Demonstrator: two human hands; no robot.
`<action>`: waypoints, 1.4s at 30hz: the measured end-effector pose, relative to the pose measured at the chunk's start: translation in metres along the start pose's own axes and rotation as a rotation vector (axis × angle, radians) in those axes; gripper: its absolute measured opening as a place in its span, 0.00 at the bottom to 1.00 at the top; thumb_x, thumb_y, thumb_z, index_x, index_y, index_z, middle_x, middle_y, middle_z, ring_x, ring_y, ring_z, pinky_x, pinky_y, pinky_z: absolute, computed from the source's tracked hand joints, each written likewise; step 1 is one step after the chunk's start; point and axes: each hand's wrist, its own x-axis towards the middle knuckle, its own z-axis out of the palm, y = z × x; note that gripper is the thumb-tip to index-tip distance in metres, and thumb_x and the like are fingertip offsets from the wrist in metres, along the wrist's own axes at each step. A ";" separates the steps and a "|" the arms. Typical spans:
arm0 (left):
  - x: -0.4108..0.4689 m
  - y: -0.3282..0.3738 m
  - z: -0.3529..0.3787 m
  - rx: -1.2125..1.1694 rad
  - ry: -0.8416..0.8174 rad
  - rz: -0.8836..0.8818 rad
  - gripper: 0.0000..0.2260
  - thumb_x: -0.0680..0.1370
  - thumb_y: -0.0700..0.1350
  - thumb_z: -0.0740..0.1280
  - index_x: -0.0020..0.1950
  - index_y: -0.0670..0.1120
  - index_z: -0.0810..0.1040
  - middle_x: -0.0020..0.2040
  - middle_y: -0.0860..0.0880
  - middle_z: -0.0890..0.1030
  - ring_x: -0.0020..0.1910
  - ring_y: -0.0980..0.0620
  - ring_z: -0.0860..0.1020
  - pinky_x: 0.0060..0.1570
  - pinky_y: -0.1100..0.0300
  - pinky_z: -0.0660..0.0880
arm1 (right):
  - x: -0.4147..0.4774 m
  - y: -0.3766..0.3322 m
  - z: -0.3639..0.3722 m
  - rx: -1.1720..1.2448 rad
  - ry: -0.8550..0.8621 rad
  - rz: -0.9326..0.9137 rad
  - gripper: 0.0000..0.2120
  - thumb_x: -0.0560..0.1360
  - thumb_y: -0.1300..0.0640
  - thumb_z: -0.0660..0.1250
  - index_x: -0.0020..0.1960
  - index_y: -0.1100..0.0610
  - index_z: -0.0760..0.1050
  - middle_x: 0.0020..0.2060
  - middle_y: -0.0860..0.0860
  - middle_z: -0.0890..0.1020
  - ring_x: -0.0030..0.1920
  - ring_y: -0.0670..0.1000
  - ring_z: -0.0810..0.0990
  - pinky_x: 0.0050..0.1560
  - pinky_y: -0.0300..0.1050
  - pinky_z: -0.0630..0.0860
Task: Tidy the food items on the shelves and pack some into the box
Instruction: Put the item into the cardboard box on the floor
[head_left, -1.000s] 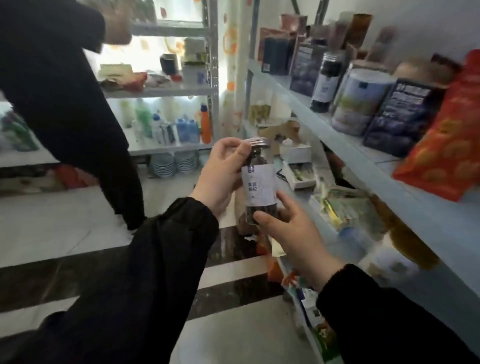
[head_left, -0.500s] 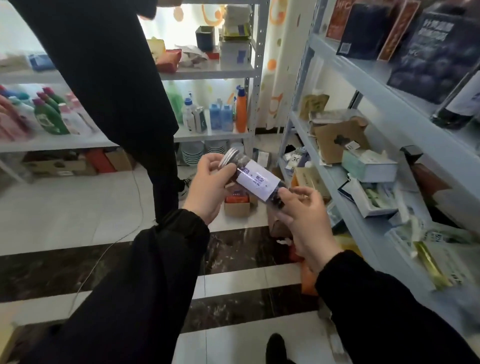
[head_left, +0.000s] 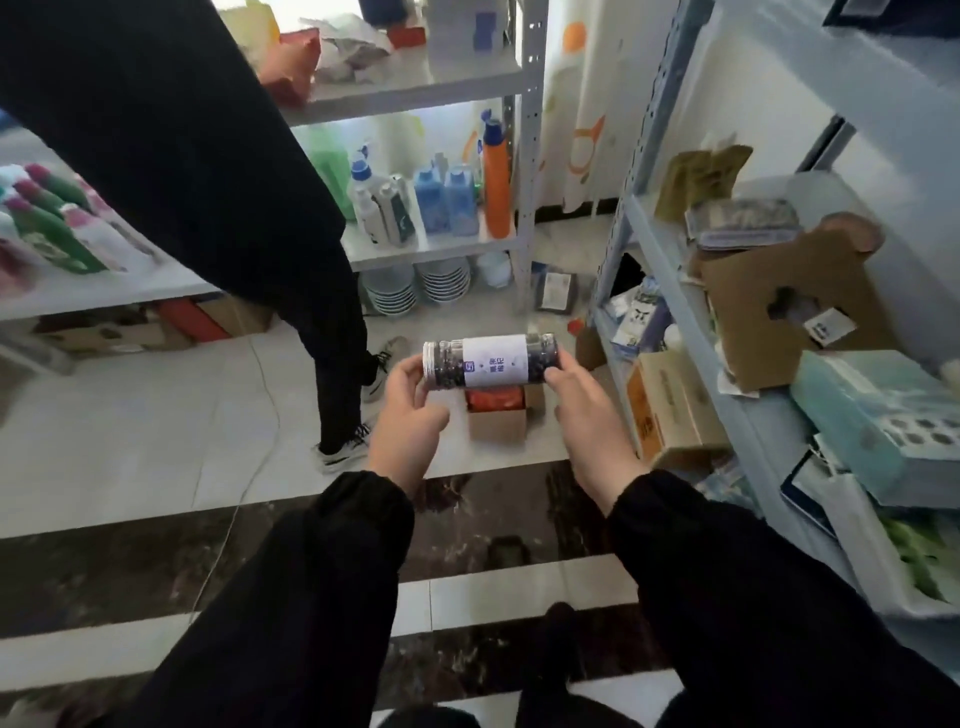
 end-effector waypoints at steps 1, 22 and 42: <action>0.017 0.000 0.001 -0.002 0.004 -0.019 0.30 0.75 0.22 0.53 0.71 0.48 0.65 0.60 0.62 0.73 0.60 0.70 0.73 0.66 0.64 0.67 | 0.020 0.002 0.003 -0.002 -0.009 0.039 0.36 0.75 0.35 0.59 0.82 0.43 0.63 0.77 0.38 0.68 0.76 0.41 0.66 0.80 0.53 0.61; 0.416 -0.087 0.020 0.228 -0.210 -0.440 0.29 0.77 0.27 0.58 0.74 0.50 0.66 0.68 0.52 0.74 0.71 0.52 0.72 0.64 0.61 0.71 | 0.407 0.066 0.035 -0.101 0.132 0.357 0.20 0.86 0.47 0.52 0.48 0.43 0.83 0.50 0.42 0.83 0.57 0.47 0.80 0.58 0.49 0.75; 0.658 -0.369 0.098 0.281 -0.317 -0.465 0.32 0.75 0.29 0.65 0.71 0.60 0.71 0.71 0.44 0.75 0.61 0.48 0.82 0.48 0.58 0.83 | 0.591 0.356 0.062 -0.192 -0.146 0.752 0.26 0.70 0.53 0.82 0.63 0.45 0.73 0.50 0.39 0.81 0.49 0.40 0.81 0.42 0.32 0.75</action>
